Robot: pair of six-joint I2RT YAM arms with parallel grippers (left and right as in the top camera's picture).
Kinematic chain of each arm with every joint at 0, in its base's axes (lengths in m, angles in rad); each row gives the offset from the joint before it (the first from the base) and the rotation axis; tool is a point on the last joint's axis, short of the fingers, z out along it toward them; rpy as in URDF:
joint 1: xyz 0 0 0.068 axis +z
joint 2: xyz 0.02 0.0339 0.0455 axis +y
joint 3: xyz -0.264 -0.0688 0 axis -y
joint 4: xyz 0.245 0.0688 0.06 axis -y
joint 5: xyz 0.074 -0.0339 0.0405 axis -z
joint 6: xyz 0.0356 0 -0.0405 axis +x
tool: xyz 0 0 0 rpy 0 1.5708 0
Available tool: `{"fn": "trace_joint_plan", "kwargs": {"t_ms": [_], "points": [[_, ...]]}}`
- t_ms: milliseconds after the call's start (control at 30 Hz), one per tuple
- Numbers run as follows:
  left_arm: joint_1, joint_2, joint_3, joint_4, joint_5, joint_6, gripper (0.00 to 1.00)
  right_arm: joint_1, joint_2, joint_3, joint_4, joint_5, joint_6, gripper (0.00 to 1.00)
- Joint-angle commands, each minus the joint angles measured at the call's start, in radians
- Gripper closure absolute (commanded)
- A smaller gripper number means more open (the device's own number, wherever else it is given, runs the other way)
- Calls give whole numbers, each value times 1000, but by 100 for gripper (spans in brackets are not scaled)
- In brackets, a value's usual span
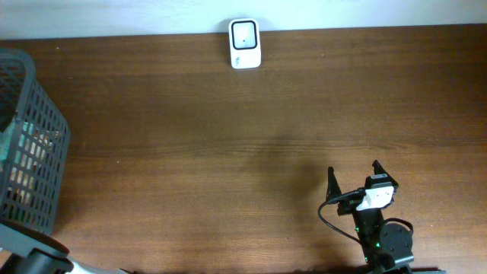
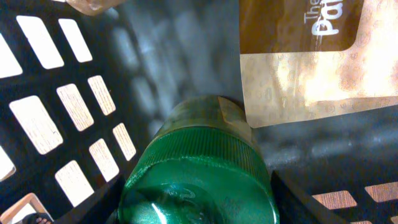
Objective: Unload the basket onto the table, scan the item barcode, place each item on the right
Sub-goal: 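Reach the left gripper into the basket and grasp the green-lidded jar, then place the green-lidded jar on the table center with the left gripper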
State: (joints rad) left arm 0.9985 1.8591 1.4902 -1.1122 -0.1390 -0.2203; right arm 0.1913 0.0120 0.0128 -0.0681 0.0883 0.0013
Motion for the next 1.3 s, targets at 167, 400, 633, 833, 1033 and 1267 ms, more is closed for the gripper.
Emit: {"fn": "trace_joint_plan", "kwargs": {"t_ms": [167,400,633,833,1033,1267], "points": [[10,20,405,-186,138,2,43,5,-6,-7,-5,2,6,2],[-47,-50,896,-312,309,2,43,5,-6,-7,-5,2,6,2],[-433,-246,984,-380,322,17,42,5,-6,-7,-5,2,6,2],[-836,-229,817,-487,219,59,41,5,-6,-7,-5,2,6,2],[-1028,-229,415,-334,221,57,41,5,-6,-7,-5,2,6,2],[-1255,-142,-29,87,217,11,42,5,-6,-7,-5,2,6,2]]}}
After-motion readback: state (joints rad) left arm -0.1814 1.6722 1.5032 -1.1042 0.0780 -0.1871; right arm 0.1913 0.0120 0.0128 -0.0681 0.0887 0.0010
